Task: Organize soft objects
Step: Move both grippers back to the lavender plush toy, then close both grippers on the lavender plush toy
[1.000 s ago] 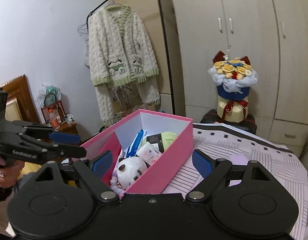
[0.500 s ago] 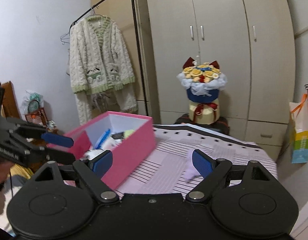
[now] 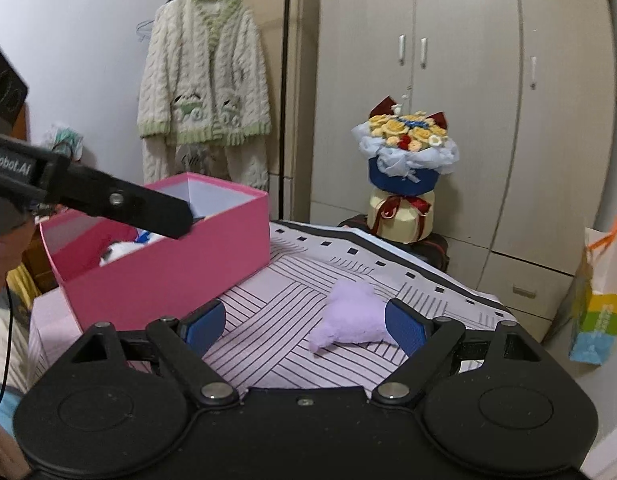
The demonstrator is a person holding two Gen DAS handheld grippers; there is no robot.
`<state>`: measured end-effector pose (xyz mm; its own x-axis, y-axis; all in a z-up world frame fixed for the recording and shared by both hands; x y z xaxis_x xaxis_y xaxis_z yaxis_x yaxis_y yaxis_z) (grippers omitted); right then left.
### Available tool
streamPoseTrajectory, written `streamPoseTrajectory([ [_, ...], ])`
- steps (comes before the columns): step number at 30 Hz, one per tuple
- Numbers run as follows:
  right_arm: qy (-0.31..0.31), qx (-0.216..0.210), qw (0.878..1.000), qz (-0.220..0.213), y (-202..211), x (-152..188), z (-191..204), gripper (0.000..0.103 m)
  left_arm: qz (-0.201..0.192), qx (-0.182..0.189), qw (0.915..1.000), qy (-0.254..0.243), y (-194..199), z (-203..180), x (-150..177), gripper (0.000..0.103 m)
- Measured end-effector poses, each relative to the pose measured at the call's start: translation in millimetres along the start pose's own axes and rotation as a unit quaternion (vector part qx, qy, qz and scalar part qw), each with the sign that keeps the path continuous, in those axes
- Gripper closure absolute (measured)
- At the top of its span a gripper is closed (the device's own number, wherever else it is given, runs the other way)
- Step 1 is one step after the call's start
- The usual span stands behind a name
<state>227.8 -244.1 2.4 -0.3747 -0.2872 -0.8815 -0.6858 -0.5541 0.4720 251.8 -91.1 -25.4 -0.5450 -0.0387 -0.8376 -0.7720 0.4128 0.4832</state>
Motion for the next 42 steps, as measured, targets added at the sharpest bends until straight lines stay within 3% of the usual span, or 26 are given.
streamPoseTrajectory([
  [9,0.0,-0.041,0.998,0.041,-58.6,15.4,-43.0,0.013,0.057,-0.011,0.9953,0.078,-93.6,-8.1,10.7,0.039],
  [17,0.049,-0.052,0.995,0.068,-95.2,24.7,-61.6,0.013,0.09,-0.072,0.9886,0.097,-154.3,5.0,23.1,0.041],
  [23,0.053,-0.078,0.993,0.075,-118.7,27.1,-76.2,0.013,0.089,-0.085,0.984,0.128,-174.1,14.8,25.8,0.045],
  [29,0.029,-0.076,0.993,0.084,-134.2,28.3,-84.6,0.011,0.084,-0.089,0.9815,0.147,-186.3,20.9,28.1,0.051],
  [36,0.009,-0.07,0.991,0.112,-150.2,38.0,-93.9,0.007,0.092,-0.087,0.9799,0.154,-192.4,20.6,35.9,0.067],
  [39,-0.01,-0.071,0.99,0.117,-154.4,43.6,-98.9,0.007,0.098,-0.082,0.9784,0.163,-194.0,22.1,39.9,0.069],
  [42,-0.022,-0.071,0.991,0.109,-150.2,45.0,-96.8,0.016,0.091,-0.084,0.98,0.156,-192.3,20.6,39.5,0.071],
])
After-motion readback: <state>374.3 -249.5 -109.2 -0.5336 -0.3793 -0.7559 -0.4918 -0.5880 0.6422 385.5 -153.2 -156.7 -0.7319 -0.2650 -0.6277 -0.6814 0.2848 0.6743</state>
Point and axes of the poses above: each gripper's, at about its wrist camera, not at the fingertips, and y roughly against the way its jaws point, z to its left, x to its underside, the point moved 6 cm from there along -y, roughly the way its jaws point, and after that the axes turned 12 degrees about -x, right-handed, at the moved point
